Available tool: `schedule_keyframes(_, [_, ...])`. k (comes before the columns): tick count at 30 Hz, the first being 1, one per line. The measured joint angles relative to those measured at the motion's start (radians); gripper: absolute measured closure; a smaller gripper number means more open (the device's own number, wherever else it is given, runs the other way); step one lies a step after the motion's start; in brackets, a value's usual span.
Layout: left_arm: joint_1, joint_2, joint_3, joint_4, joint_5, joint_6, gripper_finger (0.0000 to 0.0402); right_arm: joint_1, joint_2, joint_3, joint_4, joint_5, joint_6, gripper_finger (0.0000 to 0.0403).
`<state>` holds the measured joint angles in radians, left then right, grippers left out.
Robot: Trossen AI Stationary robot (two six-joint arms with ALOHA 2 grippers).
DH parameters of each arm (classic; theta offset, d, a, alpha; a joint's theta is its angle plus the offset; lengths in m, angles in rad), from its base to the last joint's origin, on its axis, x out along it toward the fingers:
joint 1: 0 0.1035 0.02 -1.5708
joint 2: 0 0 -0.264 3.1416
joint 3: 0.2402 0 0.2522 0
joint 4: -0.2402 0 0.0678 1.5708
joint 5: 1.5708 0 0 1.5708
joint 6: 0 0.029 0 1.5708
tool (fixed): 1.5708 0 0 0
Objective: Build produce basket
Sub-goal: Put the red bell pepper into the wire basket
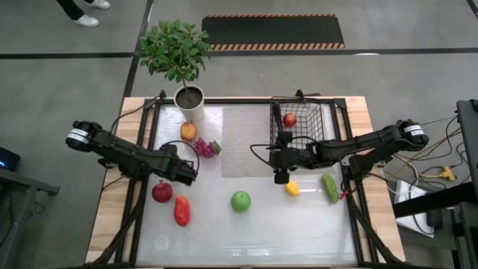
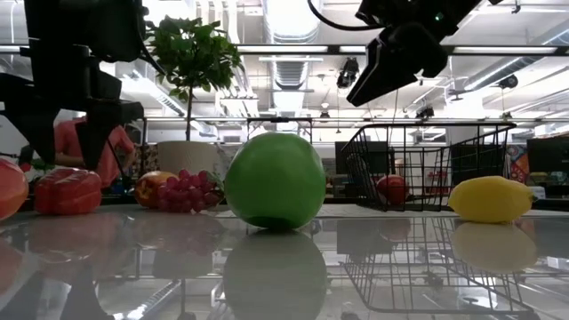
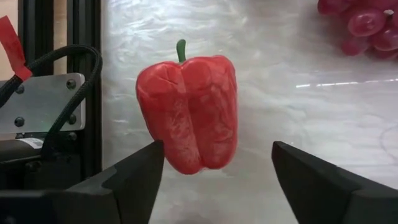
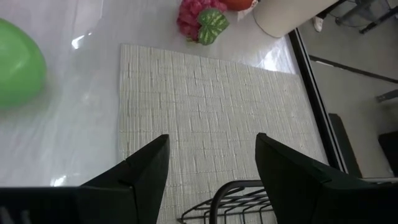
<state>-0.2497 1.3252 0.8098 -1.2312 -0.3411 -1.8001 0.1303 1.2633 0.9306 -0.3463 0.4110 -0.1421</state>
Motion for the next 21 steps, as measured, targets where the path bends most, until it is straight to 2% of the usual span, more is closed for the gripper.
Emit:
schedule_keyframes(6, [0.000,0.000,0.000,0.000,0.000,0.004,0.0045,0.000,0.000,0.000,0.000,0.000,0.000,0.0181])
schedule_keyframes(9, [0.000,0.000,0.003,0.005,0.002,0.004,0.0024,0.000,0.000,0.000,0.000,0.000,0.000,0.0181])
schedule_keyframes(21, [0.001,0.000,0.001,-0.016,0.015,0.001,0.0020,0.000,0.000,0.000,0.014,0.000,0.001,0.0181])
